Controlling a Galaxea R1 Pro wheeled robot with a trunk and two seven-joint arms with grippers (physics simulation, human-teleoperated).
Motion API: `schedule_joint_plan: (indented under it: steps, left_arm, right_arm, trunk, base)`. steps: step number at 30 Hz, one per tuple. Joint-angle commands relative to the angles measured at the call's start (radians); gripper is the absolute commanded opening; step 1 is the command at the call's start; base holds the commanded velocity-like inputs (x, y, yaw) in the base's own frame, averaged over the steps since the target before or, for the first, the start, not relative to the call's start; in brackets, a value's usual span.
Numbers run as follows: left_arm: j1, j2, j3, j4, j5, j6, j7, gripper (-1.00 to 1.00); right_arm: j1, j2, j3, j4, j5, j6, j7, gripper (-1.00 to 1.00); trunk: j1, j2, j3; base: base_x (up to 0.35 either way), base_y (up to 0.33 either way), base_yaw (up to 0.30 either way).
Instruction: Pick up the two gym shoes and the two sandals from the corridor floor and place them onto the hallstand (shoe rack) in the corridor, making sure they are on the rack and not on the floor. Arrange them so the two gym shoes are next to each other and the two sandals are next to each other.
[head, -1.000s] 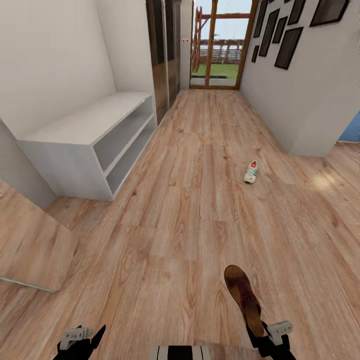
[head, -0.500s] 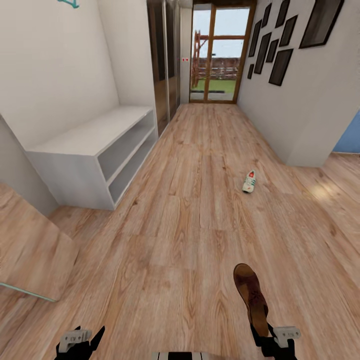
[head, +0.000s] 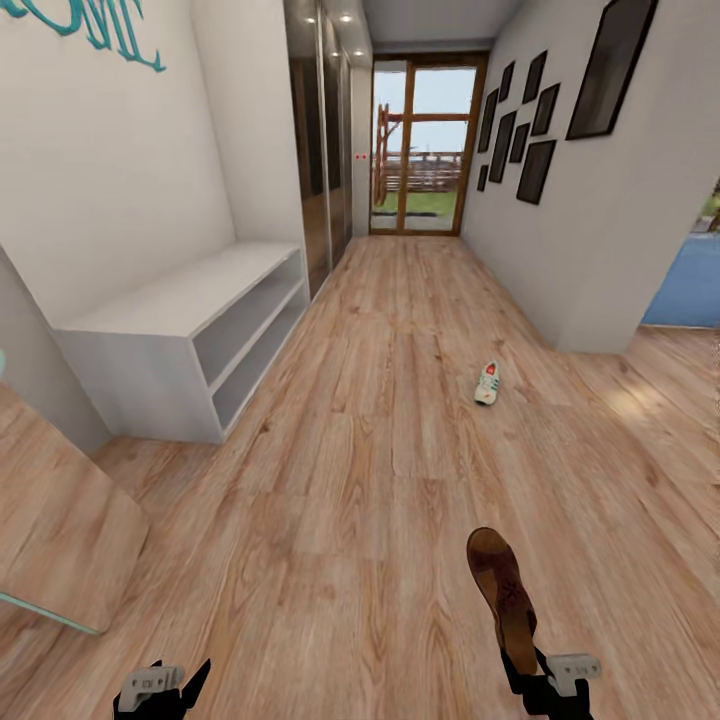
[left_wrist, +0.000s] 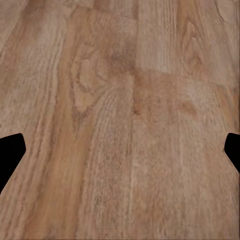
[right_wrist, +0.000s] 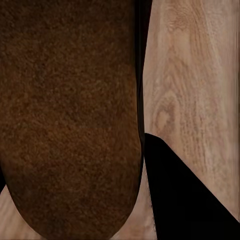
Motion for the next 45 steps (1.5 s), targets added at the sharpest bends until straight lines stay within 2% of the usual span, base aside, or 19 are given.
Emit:
schedule_joint_plan:
  steps: [1, 4, 14, 27, 45]
  left_arm:
    - [-0.001, -0.001, 0.002, 0.001, 0.005, 0.0, -0.007, 1.0]
    - [-0.001, -0.001, 0.002, 0.001, 0.005, 0.0, -0.007, 1.0]
    - [-0.001, -0.001, 0.004, 0.001, 0.005, -0.001, -0.007, 1.0]
    - [-0.001, -0.001, 0.003, 0.0, 0.005, -0.004, -0.008, 1.0]
    - [-0.001, -0.002, -0.001, 0.002, 0.006, -0.006, -0.009, 1.0]
  right_arm:
    - [-0.001, -0.001, 0.007, 0.002, -0.014, -0.002, 0.005, -1.0]
    - [-0.001, -0.001, 0.007, 0.002, -0.014, -0.002, 0.005, -1.0]
    - [-0.001, -0.001, 0.007, 0.003, -0.014, -0.002, 0.005, -1.0]
    - [-0.001, -0.001, 0.007, 0.003, -0.014, -0.002, 0.005, -1.0]
    - [-0.001, -0.001, 0.007, 0.003, -0.014, -0.002, 0.005, -1.0]
  trunk:
    - [-0.001, 0.0, 0.005]
    - [-0.002, 0.001, 0.021]
    - [-0.04, 0.071, 0.067]
    - [-0.04, 0.071, 0.087]
    - [-0.04, 0.071, 0.09]
  base:
    - [0.0, 0.0, -0.109]
    - [0.0, 0.0, -0.109]
    - [0.0, 0.0, -0.11]
    - [0.011, 0.0, -0.112]
    - [0.325, 0.045, -0.015]
